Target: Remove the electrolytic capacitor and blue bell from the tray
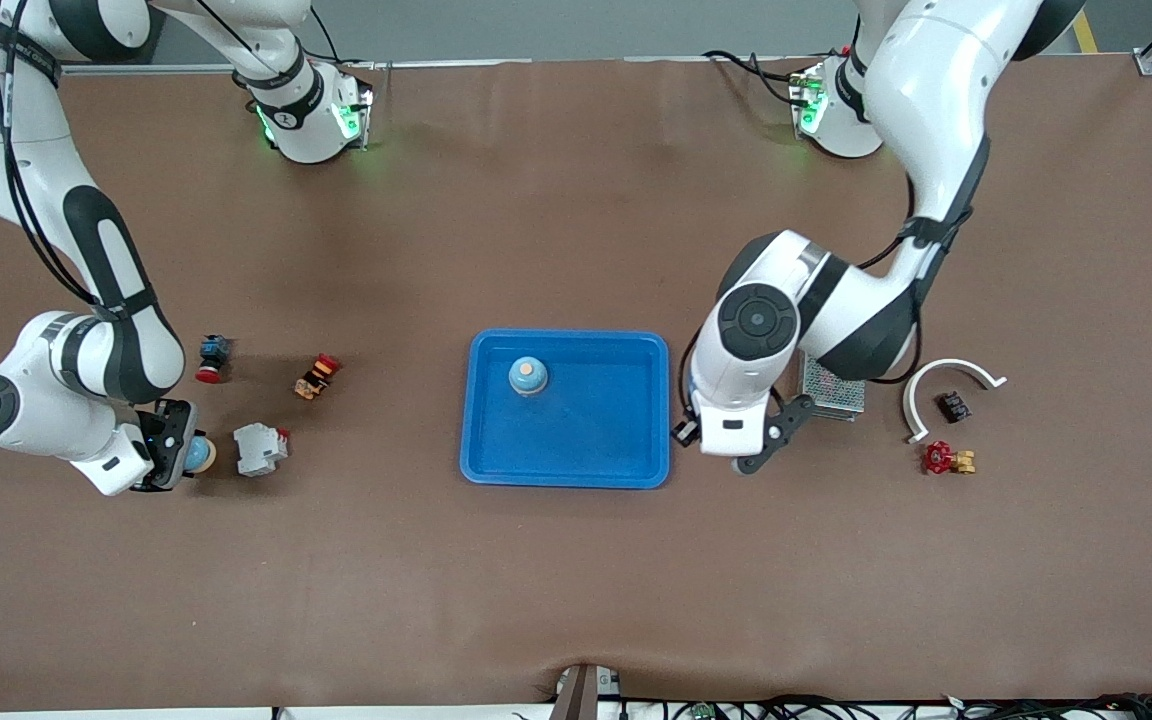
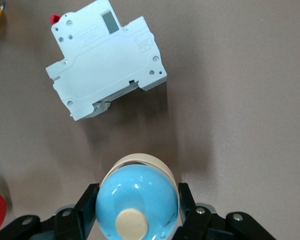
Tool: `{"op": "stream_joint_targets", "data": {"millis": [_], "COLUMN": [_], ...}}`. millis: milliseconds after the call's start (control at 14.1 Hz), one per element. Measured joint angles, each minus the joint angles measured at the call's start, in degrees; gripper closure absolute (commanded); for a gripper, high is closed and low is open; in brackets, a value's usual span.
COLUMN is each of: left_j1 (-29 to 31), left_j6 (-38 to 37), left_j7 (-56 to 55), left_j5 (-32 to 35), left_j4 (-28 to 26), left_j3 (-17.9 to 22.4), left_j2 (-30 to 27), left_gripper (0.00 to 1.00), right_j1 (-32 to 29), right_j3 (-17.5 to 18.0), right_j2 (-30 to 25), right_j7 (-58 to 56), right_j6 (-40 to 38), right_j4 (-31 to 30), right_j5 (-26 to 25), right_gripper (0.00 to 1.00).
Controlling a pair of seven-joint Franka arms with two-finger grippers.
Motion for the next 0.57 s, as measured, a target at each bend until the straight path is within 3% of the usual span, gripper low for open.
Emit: {"op": "stream_joint_targets", "data": {"millis": [496,567], "left_j1": [11.09,12.49], "left_j6": [-1.41,-1.39], "left_j7": [15.56,16.8], "left_j5": [0.0,0.0], "left_j4": [-24.64,-27.17], "left_j3": [0.03,0.04], "left_j2": [-16.6,-17.66], "left_gripper": [1.0,1.0], "right_j1": [-0.16,-0.24], "right_j3": [0.01,0.01], "right_j2": [0.27,0.38], "right_j7": [0.0,0.0], "right_j6": [1.47,1.5], "right_j4": [-1.21,-1.27], "right_j5": [0.85,1.13], "right_gripper": [0.63,0.57]}}
